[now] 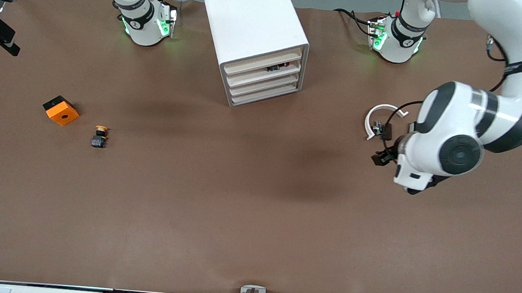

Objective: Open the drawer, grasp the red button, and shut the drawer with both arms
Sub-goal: 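Move the left gripper toward the white drawer cabinet, then reach the left gripper to the drawer front and grasp its edge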

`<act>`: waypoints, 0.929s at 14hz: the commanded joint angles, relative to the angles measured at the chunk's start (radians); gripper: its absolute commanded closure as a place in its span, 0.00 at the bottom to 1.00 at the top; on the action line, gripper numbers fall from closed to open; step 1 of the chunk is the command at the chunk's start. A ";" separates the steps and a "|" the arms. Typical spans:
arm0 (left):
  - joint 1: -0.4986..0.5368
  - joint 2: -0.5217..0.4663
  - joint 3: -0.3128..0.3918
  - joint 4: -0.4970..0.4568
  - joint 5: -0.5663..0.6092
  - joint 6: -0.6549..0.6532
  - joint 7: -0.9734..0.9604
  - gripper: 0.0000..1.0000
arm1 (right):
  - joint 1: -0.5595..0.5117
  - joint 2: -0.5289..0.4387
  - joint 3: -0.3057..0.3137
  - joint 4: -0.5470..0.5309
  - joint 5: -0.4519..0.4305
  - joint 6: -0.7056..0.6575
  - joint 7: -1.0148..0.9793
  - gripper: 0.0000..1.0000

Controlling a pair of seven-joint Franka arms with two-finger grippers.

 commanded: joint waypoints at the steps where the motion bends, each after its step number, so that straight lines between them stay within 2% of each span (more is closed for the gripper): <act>1: -0.045 0.078 0.000 0.027 -0.054 0.030 -0.175 0.00 | -0.022 -0.003 0.003 0.006 -0.002 -0.018 0.008 0.00; 4: -0.097 0.162 0.000 0.035 -0.091 0.053 -0.379 0.00 | -0.081 -0.004 0.066 0.004 -0.001 -0.017 0.005 0.00; 7: -0.128 0.202 0.000 0.035 -0.181 0.139 -0.548 0.00 | -0.082 -0.004 0.068 0.004 0.002 -0.015 0.011 0.00; 11: -0.154 0.263 0.000 0.039 -0.425 0.208 -0.797 0.00 | -0.084 -0.004 0.066 0.001 0.047 -0.015 0.018 0.00; 13: -0.195 0.280 0.000 0.039 -0.453 0.254 -0.840 0.00 | -0.084 -0.004 0.066 0.001 0.045 -0.015 0.018 0.00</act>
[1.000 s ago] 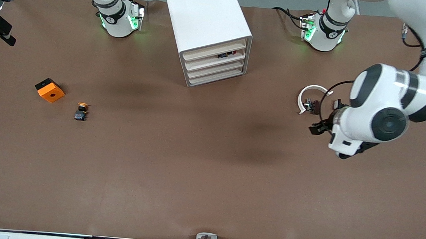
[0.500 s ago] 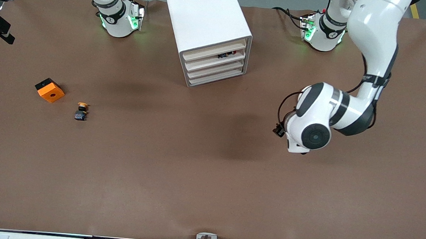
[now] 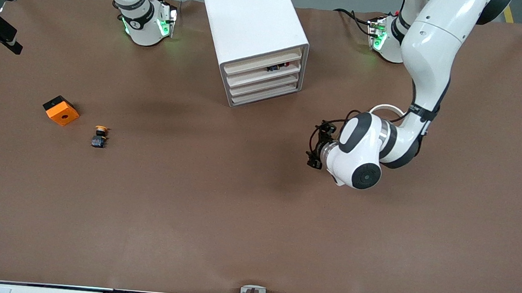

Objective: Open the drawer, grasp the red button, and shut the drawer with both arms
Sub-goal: 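Reach the left gripper to the drawer front and grasp its edge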

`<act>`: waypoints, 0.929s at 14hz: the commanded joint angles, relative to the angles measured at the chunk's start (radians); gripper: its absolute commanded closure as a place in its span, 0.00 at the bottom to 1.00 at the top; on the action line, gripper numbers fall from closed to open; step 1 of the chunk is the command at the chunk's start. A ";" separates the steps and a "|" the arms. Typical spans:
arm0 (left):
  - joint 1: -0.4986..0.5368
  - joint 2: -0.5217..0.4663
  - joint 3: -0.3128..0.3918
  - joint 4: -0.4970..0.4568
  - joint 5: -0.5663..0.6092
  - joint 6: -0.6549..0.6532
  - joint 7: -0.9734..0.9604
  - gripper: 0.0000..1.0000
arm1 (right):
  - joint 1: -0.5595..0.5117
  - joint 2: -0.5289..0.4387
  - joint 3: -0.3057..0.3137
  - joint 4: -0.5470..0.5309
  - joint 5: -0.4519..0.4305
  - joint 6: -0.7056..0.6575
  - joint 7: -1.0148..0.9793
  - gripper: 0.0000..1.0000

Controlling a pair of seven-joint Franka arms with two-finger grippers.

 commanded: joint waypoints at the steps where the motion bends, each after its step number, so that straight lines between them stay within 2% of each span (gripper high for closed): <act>1: -0.070 0.031 0.003 0.025 -0.072 0.053 -0.100 0.00 | -0.022 -0.005 0.016 0.001 0.014 -0.007 0.013 0.00; 7: -0.173 0.071 0.003 0.050 -0.178 0.141 -0.404 0.00 | -0.012 -0.005 0.017 0.005 0.007 -0.007 0.011 0.00; 9: -0.202 0.088 0.003 0.077 -0.250 0.143 -0.487 0.00 | -0.011 -0.005 0.020 0.005 0.005 -0.009 0.011 0.00; 13: -0.217 0.079 0.003 0.074 -0.356 0.127 -0.502 0.00 | -0.011 -0.005 0.020 0.005 0.004 -0.007 0.011 0.00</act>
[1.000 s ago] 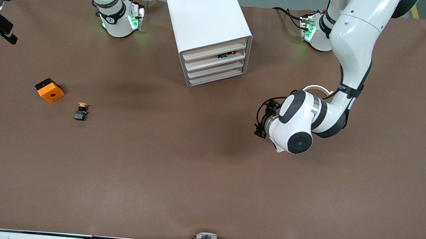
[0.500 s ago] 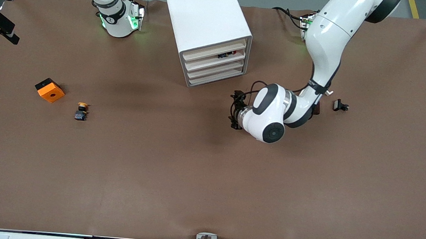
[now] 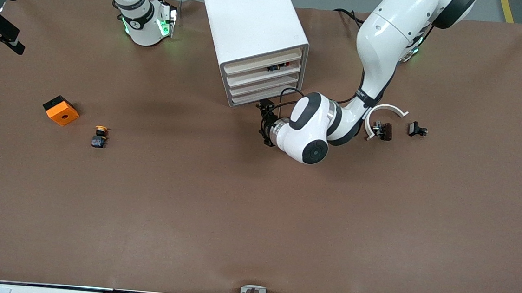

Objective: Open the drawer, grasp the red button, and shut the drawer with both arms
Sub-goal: 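Reach the left gripper to the drawer front and grasp its edge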

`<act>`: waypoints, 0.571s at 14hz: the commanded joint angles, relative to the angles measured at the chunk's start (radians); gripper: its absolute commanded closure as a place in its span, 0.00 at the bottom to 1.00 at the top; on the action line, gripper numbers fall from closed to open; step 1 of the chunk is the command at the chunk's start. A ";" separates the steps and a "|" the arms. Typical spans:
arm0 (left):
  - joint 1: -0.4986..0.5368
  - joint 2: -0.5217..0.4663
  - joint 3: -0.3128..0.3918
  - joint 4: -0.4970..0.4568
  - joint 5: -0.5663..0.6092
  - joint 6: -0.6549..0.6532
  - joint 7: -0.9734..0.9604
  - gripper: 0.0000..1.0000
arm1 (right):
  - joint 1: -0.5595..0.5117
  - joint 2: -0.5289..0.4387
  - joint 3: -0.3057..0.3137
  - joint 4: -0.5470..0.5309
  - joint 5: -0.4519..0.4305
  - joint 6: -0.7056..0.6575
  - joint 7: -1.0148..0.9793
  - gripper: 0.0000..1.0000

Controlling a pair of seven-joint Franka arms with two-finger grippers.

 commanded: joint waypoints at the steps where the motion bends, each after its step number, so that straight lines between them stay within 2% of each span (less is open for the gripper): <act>1: -0.019 0.008 0.004 0.021 -0.033 -0.027 -0.019 0.00 | -0.011 -0.005 0.013 0.004 0.003 -0.007 0.011 0.00; 3: -0.024 0.006 0.003 0.021 -0.032 -0.044 -0.042 0.00 | -0.011 -0.005 0.013 0.006 0.004 -0.007 0.013 0.00; 8: -0.031 0.012 0.001 0.023 -0.053 -0.192 -0.040 0.00 | -0.011 -0.005 0.013 0.006 0.005 -0.010 0.011 0.00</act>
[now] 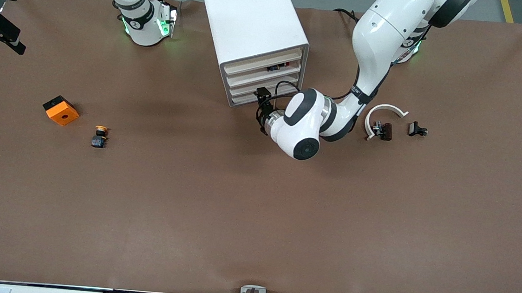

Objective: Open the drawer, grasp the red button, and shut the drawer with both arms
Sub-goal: 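Reach the left gripper to the drawer front and grasp its edge, then pull the drawer open with the left gripper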

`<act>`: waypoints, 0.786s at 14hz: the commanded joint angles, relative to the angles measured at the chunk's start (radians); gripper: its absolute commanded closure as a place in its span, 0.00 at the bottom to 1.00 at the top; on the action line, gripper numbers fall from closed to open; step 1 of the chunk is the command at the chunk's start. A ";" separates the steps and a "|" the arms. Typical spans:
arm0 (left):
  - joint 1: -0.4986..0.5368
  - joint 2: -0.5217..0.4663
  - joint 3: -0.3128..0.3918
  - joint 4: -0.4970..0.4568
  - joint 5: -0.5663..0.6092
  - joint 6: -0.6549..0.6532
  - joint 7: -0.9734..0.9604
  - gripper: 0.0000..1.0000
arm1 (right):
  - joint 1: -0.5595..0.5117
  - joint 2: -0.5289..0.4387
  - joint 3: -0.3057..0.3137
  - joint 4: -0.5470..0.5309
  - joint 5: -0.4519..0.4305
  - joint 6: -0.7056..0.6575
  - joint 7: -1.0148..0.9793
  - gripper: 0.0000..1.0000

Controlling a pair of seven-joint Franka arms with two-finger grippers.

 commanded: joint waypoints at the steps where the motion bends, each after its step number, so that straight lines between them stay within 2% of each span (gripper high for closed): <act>1: -0.002 0.015 0.002 0.023 -0.047 -0.081 -0.014 0.00 | -0.008 -0.004 0.010 0.006 0.003 -0.009 0.011 0.00; 5: -0.002 0.038 0.004 0.023 -0.072 -0.118 -0.014 0.01 | -0.006 -0.004 0.010 0.006 0.003 -0.009 0.011 0.00; 6: 0.001 0.053 0.004 0.025 -0.105 -0.123 -0.014 0.12 | -0.006 -0.004 0.010 0.006 0.003 -0.010 0.011 0.00; 7: 0.006 0.064 0.004 0.025 -0.144 -0.141 -0.016 0.14 | -0.006 -0.004 0.010 0.006 0.003 -0.010 0.011 0.00; 11: 0.004 0.069 0.004 0.026 -0.182 -0.204 -0.016 0.15 | -0.006 -0.004 0.010 0.006 0.001 -0.007 0.011 0.00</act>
